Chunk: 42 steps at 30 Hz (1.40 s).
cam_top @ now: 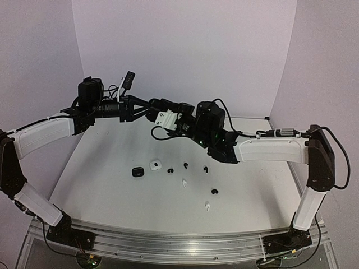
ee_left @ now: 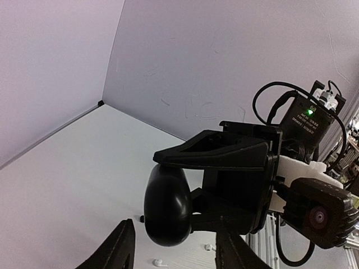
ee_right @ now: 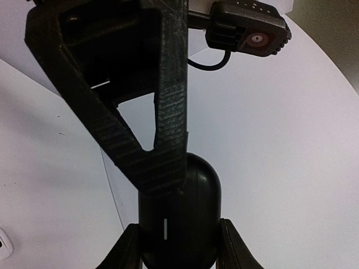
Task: Insert the wireless bluetooth earbuds into the charging case
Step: Pass from the right arm to the left
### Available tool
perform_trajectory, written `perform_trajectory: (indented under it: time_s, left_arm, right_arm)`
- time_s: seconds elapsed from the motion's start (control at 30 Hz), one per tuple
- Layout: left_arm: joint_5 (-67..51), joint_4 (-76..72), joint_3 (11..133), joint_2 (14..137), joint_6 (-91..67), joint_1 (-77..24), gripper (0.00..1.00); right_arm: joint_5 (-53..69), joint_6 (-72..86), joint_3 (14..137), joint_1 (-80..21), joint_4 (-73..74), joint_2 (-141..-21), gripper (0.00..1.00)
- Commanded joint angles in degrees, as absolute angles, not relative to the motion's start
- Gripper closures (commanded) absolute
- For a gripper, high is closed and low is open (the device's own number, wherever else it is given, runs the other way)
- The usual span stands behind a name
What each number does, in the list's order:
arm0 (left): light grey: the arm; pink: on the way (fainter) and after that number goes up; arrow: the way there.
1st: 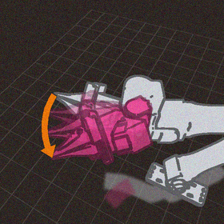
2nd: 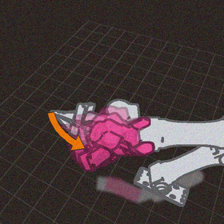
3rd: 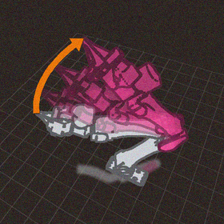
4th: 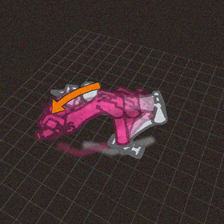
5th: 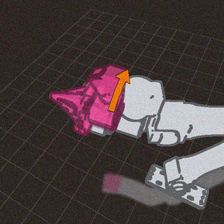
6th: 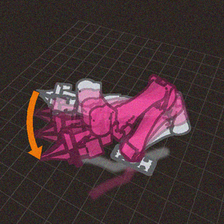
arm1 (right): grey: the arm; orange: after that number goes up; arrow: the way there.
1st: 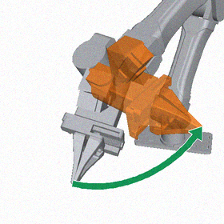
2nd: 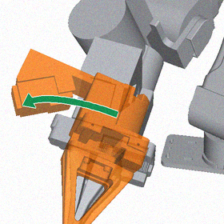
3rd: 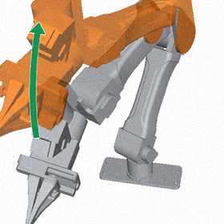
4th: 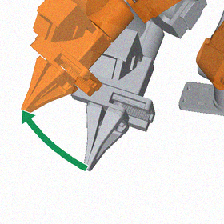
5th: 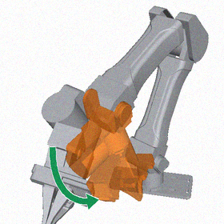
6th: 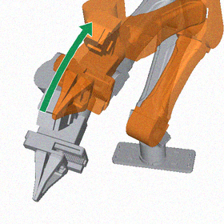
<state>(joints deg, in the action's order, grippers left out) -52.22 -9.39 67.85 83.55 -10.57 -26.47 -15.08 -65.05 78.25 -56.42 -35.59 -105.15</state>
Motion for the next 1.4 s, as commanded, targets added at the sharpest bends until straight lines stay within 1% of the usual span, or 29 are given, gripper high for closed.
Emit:
perform_trajectory:
  time_s: [0.0, 0.17, 0.27, 0.37, 0.4, 0.43, 0.53, 0.57, 0.6, 0.63, 0.7, 0.73, 0.77, 0.87, 0.97, 1.03, 1.2, 1.23, 1.27, 1.37]
  left_arm:
    - [-51.8, -11.9, 70.8, 83.3, -11.4, -26.6, 0.58]
    - [-52.0, -12.3, 70.6, 83.6, -12.1, -26.7, 0.62]
    - [-52.1, -12.4, 70.9, 83.9, -12.2, -26.7, 0.72]
    - [-52.5, -12.4, 70.8, 83.8, -12.1, -26.7, 0.89]
    - [-52.7, -12.4, 70.7, 83.7, -12.0, -26.7, 0.96]
    - [-52.9, -12.3, 70.7, 83.6, -11.9, -26.7, 0.99]
    - [-53.5, -11.9, 70.4, 83.3, -11.0, -26.8, 1.00]
    - [-53.6, -11.9, 70.2, 83.1, -10.3, -26.7, 1.00]
    - [-53.9, -11.9, 69.9, 82.9, -9.4, -26.7, 1.00]
    - [-54.3, -12.0, 69.8, 82.5, -8.2, -26.7, 1.00]
    - [-54.7, -11.9, 69.4, 81.9, -5.6, -26.7, 1.00]
    - [-54.7, -11.5, 69.2, 81.7, -4.2, -26.6, 1.00]
    - [-54.7, -11.1, 69.2, 81.5, -2.6, -26.6, 1.00]
    - [-55.6, -9.0, 68.9, 80.8, 5.9, -26.6, 1.00]
    - [-59.4, -6.6, 68.2, 79.8, 16.0, -26.5, 1.00]
    - [-61.8, -3.5, 68.9, 79.8, 20.8, -26.6, 1.00]
    - [-66.2, 5.4, 72.4, 82.0, 28.9, -26.6, 1.00]
    - [-66.6, 6.0, 72.7, 82.3, 29.4, -26.6, 1.00]
    - [-66.9, 6.0, 72.9, 82.4, 29.2, -26.6, 1.00]
    - [-67.3, 5.2, 73.5, 83.0, 27.1, -26.7, 1.00]
  right_arm:
    - [-15.7, -67.2, 81.2, -57.2, -39.2, -105.9, 0.85]
    - [-15.3, -68.7, 81.7, -57.8, -39.2, -106.5, 0.87]
    - [-15.3, -68.9, 82.5, -58.0, -39.3, -107.0, 0.87]
    - [-15.6, -68.8, 83.2, -58.1, -39.5, -107.3, 0.87]
    - [-15.6, -68.6, 83.3, -58.1, -39.5, -107.2, 0.87]
    - [-15.6, -68.5, 83.4, -58.1, -39.5, -107.3, 0.87]
    - [-15.8, -67.5, 83.4, -58.0, -39.5, -107.3, 0.86]
    - [-15.8, -67.1, 83.3, -58.1, -39.4, -107.4, 0.82]
    - [-15.7, -66.3, 83.1, -58.1, -39.4, -107.3, 0.72]
    - [-15.5, -64.3, 83.0, -58.1, -39.2, -107.1, 0.59]
    - [-14.8, -58.3, 84.1, -58.0, -35.1, -106.3, 0.20]
    - [-14.0, -54.8, 85.2, -57.8, -30.9, -105.8, 0.06]
    - [-12.6, -51.5, 86.4, -57.4, -27.0, -105.1, 0.02]
    - [-3.6, -41.4, 88.3, -55.2, -14.6, -101.6, 0.02]
    - [13.4, -30.8, 92.5, -51.1, -0.1, -99.5, 0.02]
    - [22.5, -24.8, 94.4, -49.1, 6.6, -99.2, 0.02]
    - [27.8, -18.4, 93.6, -48.6, 9.9, -97.3, 0.02]
    - [27.8, -17.5, 93.8, -48.6, 10.3, -97.4, 0.03]
    - [27.8, -16.9, 94.0, -48.6, 10.7, -97.7, 0.07]
    - [28.7, -16.2, 94.8, -48.6, 11.5, -99.0, 0.21]
